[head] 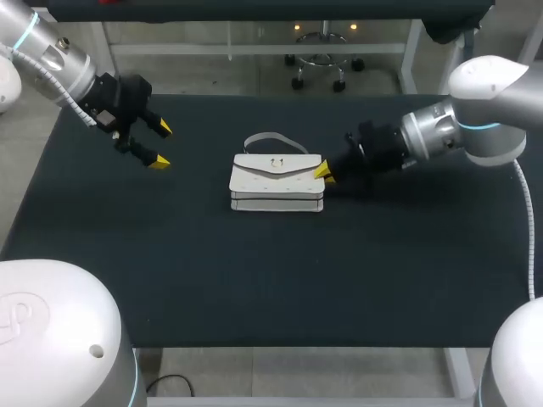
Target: Pick up the bag, open it, inspect its contents, close it, and place it on the opposite side
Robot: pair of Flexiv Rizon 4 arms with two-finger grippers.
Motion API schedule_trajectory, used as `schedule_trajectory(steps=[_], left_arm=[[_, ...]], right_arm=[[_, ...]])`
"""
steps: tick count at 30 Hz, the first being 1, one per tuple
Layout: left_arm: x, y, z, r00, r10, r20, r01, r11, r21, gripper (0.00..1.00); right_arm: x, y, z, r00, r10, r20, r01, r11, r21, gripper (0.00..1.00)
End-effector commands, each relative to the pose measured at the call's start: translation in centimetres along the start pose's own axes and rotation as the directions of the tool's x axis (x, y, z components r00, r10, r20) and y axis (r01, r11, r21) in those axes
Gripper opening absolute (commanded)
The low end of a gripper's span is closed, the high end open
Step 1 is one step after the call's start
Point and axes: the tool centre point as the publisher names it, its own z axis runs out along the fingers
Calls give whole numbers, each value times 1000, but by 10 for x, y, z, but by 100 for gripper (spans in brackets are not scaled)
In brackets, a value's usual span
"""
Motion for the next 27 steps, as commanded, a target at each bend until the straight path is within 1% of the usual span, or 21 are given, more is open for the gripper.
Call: schedule_trajectory(steps=[1,6,11,17,21,22,23,25,26,27], left_arm=[[0,0,1,1000,1,2,-1,1000,2,100],[0,0,1,1000,1,2,-1,1000,2,100],[0,0,1,1000,1,2,-1,1000,2,100],[0,0,1,1000,1,2,-1,1000,2,100],[0,0,1,1000,1,2,-1,1000,2,100],[0,0,1,1000,1,2,-1,1000,2,100],[0,0,1,1000,1,2,-1,1000,2,100],[0,0,1,1000,1,2,-1,1000,2,100],[0,0,1,1000,1,2,-1,1000,2,100],[0,0,1,1000,1,2,-1,1000,2,100]], right_arm=[[-2,-1,0,1000,1,-5,-1,1000,-3,100],[-2,-5,-9,1000,4,0,-4,1000,-21,100],[3,-12,-23,999,-7,40,9,999,-36,100],[15,-17,-41,993,-47,105,48,999,-12,100],[22,-16,-47,983,-90,159,83,995,48,100],[23,-16,-48,981,-98,166,91,995,52,100],[25,-15,-50,973,-123,197,110,991,76,100],[29,-15,-52,959,-163,230,142,984,107,100],[32,-15,-53,945,-194,263,162,977,140,100],[34,-14,-52,928,-234,290,184,964,191,100]])
